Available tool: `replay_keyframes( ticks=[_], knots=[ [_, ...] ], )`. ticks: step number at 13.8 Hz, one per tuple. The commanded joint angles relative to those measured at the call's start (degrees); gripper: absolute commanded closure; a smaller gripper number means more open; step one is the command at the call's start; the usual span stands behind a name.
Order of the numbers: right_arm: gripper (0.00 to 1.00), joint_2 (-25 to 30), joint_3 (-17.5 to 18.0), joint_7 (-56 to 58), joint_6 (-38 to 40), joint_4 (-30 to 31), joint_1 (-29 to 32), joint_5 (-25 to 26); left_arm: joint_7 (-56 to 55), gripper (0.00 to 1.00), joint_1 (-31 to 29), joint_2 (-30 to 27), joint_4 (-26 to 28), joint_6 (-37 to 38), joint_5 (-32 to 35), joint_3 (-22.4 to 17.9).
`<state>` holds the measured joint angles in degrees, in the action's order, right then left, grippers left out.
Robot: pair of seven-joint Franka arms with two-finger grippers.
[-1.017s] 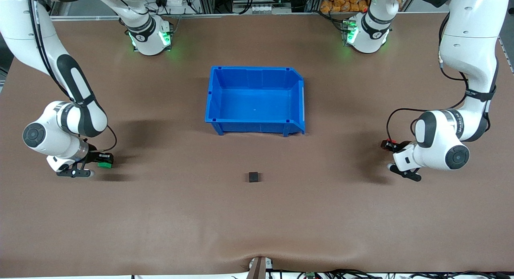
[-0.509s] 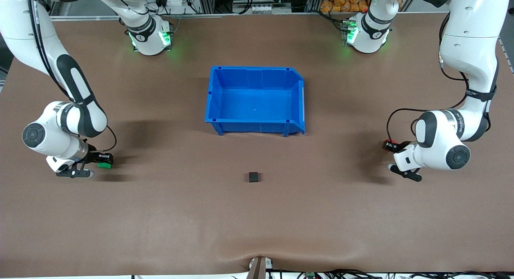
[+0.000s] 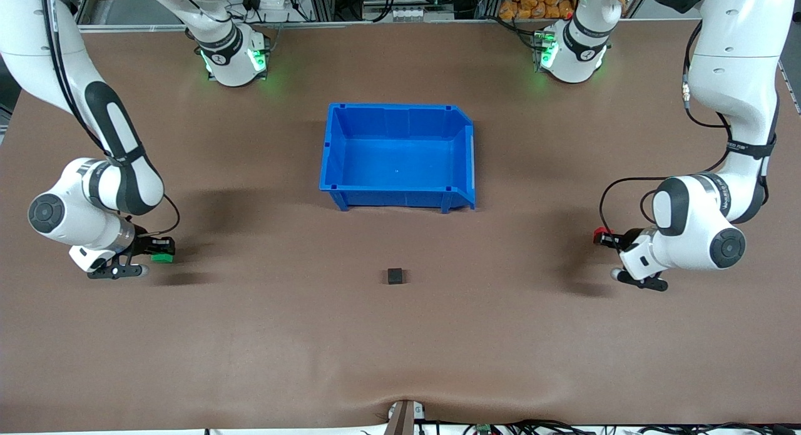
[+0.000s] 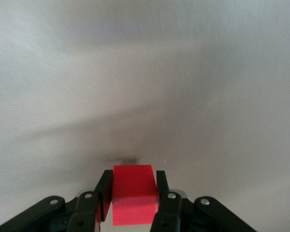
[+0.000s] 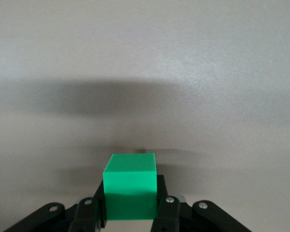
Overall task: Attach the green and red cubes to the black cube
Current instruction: 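Carry the red cube with the left gripper toward the black cube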
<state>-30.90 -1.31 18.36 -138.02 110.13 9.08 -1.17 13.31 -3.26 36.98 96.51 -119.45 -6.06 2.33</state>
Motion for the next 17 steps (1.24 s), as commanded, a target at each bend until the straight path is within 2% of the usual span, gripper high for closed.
replay_keyframes(
  ticks=[1,6,8,11,17],
  knots=[
    [0.83,3.82,0.08,6.50,4.24,0.01,-0.20,0.11,-9.31,1.00,1.49,2.65,-4.74,0.27,-2.02,0.39],
    [0.83,4.18,0.08,17.67,7.94,-3.95,0.23,-0.06,-34.19,1.00,7.91,5.11,-10.18,0.18,-3.79,0.40],
    [0.83,4.26,0.60,19.95,7.94,-4.04,-0.21,-0.06,-39.30,1.00,8.62,7.22,-13.88,0.18,-4.13,0.57],
    [0.83,4.27,0.78,28.89,7.85,-5.70,0.41,-0.06,-47.03,1.00,11.25,10.65,-18.54,-0.43,-9.48,1.10],
    [0.83,4.00,0.78,38.30,7.50,-8.34,1.73,-0.93,-60.94,1.00,17.74,13.90,-19.08,-14.91,-12.39,1.36]
  ],
)
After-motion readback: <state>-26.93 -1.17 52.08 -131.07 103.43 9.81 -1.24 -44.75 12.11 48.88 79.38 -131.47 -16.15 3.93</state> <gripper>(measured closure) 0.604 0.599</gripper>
